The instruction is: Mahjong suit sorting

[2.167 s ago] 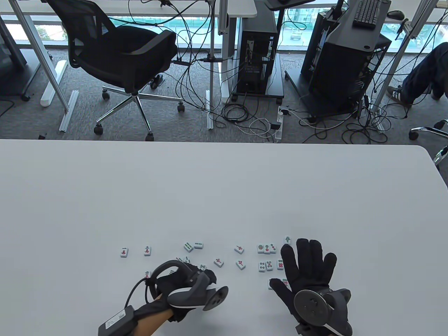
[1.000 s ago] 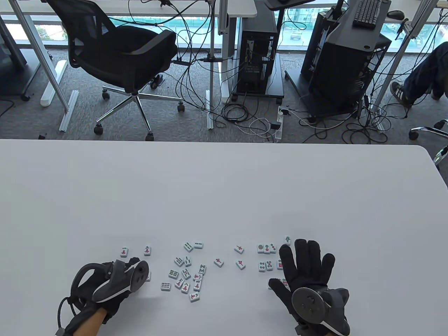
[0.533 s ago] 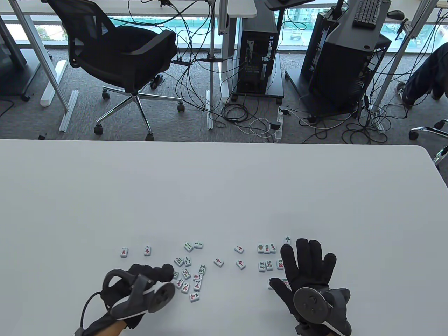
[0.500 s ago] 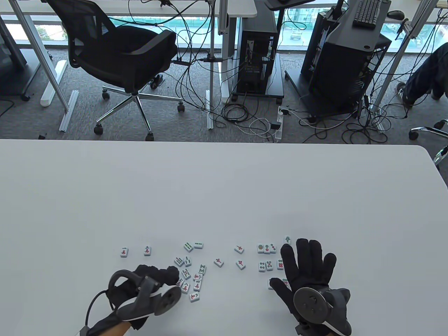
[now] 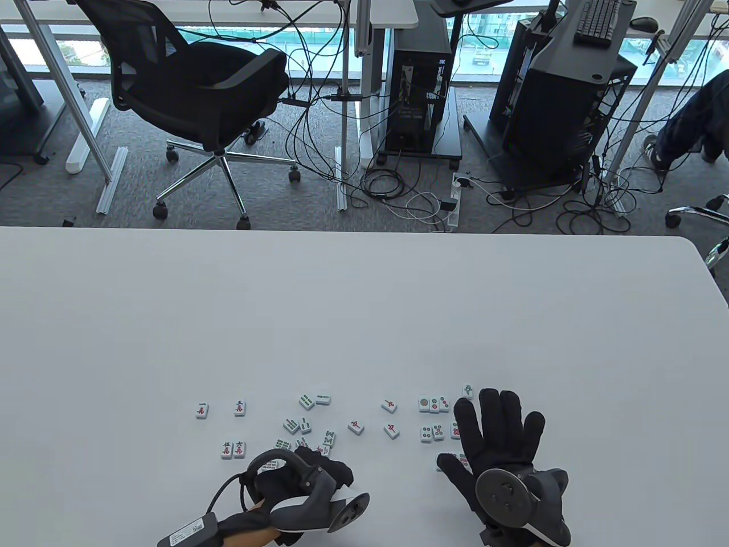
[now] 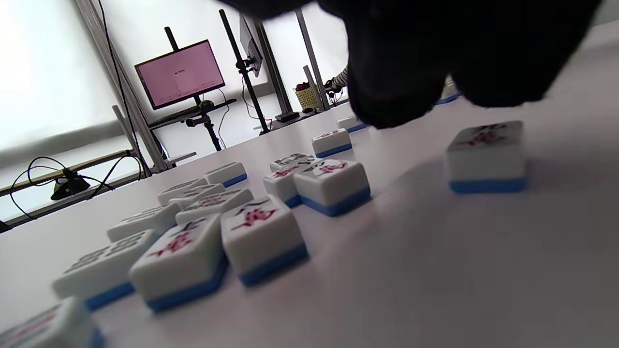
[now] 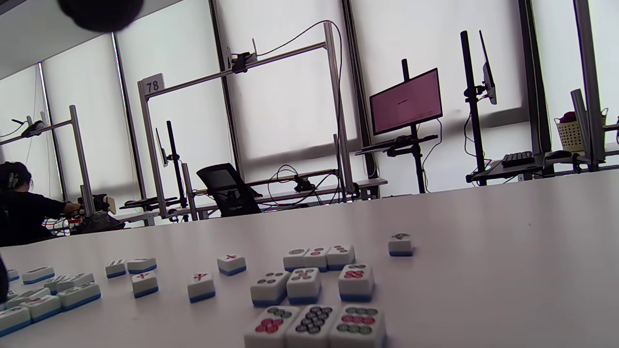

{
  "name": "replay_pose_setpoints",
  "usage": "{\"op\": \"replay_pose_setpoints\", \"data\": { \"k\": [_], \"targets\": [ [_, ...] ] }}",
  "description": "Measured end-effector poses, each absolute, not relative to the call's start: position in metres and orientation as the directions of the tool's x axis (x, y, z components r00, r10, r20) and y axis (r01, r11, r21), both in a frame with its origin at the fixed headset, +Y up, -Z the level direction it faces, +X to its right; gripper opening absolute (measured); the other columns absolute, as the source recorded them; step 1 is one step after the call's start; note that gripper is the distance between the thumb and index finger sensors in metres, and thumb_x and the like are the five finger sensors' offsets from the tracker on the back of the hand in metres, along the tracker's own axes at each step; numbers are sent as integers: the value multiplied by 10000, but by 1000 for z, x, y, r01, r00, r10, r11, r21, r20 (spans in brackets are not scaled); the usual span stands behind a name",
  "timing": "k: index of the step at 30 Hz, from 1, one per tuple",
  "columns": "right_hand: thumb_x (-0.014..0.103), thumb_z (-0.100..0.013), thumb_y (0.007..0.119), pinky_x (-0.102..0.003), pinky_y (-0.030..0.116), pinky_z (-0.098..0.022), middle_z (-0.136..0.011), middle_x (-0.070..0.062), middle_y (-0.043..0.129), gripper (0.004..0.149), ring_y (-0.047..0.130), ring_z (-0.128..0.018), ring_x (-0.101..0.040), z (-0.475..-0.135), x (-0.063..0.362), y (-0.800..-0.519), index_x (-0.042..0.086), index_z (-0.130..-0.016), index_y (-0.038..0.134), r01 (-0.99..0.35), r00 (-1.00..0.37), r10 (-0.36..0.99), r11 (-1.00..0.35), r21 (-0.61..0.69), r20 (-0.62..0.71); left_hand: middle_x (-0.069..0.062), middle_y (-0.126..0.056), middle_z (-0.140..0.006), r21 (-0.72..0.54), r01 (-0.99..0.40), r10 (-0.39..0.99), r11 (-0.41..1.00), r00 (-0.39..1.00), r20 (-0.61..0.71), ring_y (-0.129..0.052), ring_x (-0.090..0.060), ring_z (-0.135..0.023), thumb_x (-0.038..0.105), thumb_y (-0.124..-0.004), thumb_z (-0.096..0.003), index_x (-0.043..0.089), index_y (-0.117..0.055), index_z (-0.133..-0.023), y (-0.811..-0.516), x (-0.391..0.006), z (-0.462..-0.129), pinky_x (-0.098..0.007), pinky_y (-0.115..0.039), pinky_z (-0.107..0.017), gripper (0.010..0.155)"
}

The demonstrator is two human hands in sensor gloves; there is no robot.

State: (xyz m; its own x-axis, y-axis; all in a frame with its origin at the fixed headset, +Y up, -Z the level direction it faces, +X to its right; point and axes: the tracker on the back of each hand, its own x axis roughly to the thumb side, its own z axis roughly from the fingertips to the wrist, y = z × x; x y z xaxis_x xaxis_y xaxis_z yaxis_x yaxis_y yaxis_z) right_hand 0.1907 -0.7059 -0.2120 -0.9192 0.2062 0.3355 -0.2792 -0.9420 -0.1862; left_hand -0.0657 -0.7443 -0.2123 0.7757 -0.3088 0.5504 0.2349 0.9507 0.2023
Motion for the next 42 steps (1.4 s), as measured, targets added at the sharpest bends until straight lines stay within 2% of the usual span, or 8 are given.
{"op": "replay_pose_setpoints", "data": {
  "k": [5, 7, 10, 16, 24, 29, 33, 42],
  "targets": [
    [604, -492, 553, -748, 90, -678, -1142, -138, 27, 789, -5, -1019, -442, -212, 191, -706, 302, -1078, 119, -290, -916, 216, -939, -186, 338, 236, -939, -296, 209, 287, -352, 935, 671, 653, -902, -37, -80, 556, -874, -316, 312, -863, -800, -727, -69, -212, -282, -837, -191, 542],
    [605, -492, 553, -749, 91, -678, -1143, -137, 30, 790, -5, -1020, -442, -213, 191, -707, 302, -1079, 119, -283, -917, 211, -942, -180, 338, 227, -944, -323, 178, 363, -383, 914, 635, 671, -912, -35, -103, 554, -886, -308, 363, -778, -893, -728, -69, -211, -282, -841, -208, 625],
    [606, -493, 552, -749, 92, -678, -1143, -138, 31, 791, -2, -1020, -444, -213, 190, -708, 300, -1079, 119, -276, -918, 204, -945, -177, 340, 230, -945, -337, 203, 445, -454, 872, 582, 675, -918, -34, -118, 556, -896, -295, 402, -688, -949, -738, -64, -209, -281, -844, -220, 703],
    [605, -492, 554, -751, 101, -678, -1146, -141, 43, 790, 13, -1022, -448, -212, 190, -707, 300, -1078, 121, -281, -917, 209, -943, -178, 339, 233, -937, -334, 251, 472, -491, 845, 502, 712, -916, -34, -112, 548, -855, -309, 368, -723, -920, -760, -55, -212, -281, -845, -216, 650],
    [605, -492, 554, -749, 99, -680, -1147, -138, 41, 790, 10, -1024, -445, -212, 190, -708, 301, -1079, 121, -284, -915, 212, -943, -173, 344, 230, -936, -328, 143, 390, -369, 910, 600, 709, -915, -37, -102, 547, -848, -318, 241, -813, -839, -754, -64, -222, -283, -843, -208, 605],
    [604, -493, 554, -750, 96, -679, -1146, -139, 36, 790, 5, -1022, -444, -212, 191, -707, 301, -1079, 119, -296, -913, 222, -938, -181, 343, 228, -937, -329, 100, 245, -258, 964, 781, 570, -914, -41, -102, 550, -842, -325, 233, -816, -837, -708, -111, -231, -287, -839, -208, 603],
    [606, -492, 553, -750, 100, -678, -1145, -140, 39, 791, 7, -1021, -447, -213, 191, -709, 300, -1079, 119, -280, -918, 209, -943, -179, 336, 224, -939, -329, 80, 209, -222, 975, 861, 457, -913, -43, -101, 549, -845, -326, 228, -821, -835, -690, -155, -232, -288, -837, -207, 603],
    [605, -492, 552, -751, 105, -675, -1142, -144, 39, 791, 11, -1018, -450, -214, 194, -709, 296, -1077, 120, -266, -928, 202, -947, -178, 312, 226, -948, -356, -7, 352, -323, 936, 867, 380, -930, -35, -122, 558, -847, -326, 232, -824, -836, -732, -201, -213, -283, -847, -221, 606]
  ]
}}
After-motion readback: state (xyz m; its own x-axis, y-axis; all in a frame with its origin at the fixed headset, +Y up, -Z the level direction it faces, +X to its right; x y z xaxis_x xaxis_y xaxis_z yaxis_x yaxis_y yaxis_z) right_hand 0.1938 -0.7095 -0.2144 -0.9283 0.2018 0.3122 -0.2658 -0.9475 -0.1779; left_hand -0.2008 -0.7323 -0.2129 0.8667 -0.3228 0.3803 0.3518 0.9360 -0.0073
